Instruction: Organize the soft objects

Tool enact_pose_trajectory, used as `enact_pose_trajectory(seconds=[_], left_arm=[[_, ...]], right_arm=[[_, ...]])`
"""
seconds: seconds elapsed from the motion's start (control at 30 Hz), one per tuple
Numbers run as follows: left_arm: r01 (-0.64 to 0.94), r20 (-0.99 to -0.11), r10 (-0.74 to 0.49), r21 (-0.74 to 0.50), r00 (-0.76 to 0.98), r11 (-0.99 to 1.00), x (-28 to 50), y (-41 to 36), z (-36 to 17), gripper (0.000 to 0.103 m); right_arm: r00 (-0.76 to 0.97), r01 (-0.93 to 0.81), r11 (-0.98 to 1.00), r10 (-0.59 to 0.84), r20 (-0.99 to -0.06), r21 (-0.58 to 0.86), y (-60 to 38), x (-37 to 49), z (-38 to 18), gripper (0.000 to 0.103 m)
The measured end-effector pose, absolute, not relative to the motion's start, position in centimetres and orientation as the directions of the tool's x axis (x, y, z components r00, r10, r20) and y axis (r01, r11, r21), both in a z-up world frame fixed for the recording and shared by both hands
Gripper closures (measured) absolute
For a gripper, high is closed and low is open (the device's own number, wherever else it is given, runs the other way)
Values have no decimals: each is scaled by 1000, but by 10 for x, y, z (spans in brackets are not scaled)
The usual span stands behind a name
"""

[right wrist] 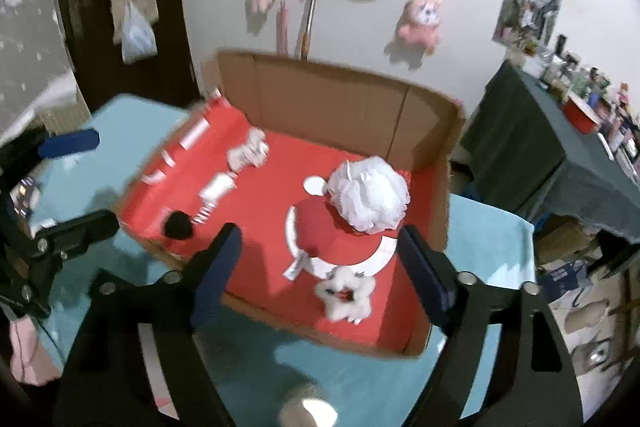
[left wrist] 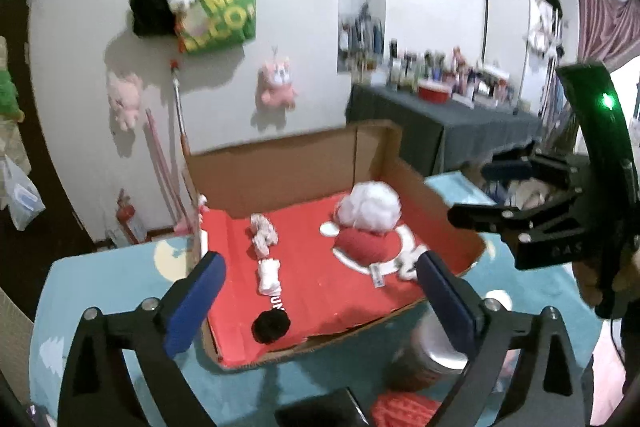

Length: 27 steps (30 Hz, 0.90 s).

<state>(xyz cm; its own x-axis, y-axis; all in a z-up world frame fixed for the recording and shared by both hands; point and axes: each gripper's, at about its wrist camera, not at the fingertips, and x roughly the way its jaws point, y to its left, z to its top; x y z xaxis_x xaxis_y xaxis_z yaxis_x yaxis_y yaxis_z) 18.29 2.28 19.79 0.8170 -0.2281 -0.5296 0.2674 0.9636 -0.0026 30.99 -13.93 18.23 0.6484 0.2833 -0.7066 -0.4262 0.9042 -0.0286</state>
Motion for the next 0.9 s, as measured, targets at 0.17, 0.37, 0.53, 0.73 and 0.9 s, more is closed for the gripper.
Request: enact_pose_trajectory(seconds=[0.17, 0.37, 0.53, 0.73, 0.9], left_arm=[[257, -453, -233, -9, 860, 966, 131, 19, 210, 0], [244, -385, -222, 10, 896, 970, 79, 12, 209, 0], [255, -343, -243, -9, 908, 967, 44, 10, 206, 0], [262, -330, -265, -53, 906, 964, 19, 11, 202, 0], [240, -315, -242, -46, 918, 970, 2, 8, 185, 0]], right_arm=[[723, -404, 914, 308, -618, -17, -152, 246, 209, 17], [793, -390, 920, 317, -521, -33, -165, 171, 225, 11], [835, -367, 928, 303, -459, -56, -168, 119, 220, 11], [877, -326, 942, 270, -398, -77, -172, 75, 209, 10], [892, -304, 950, 258, -372, -72, -175, 52, 199, 7]])
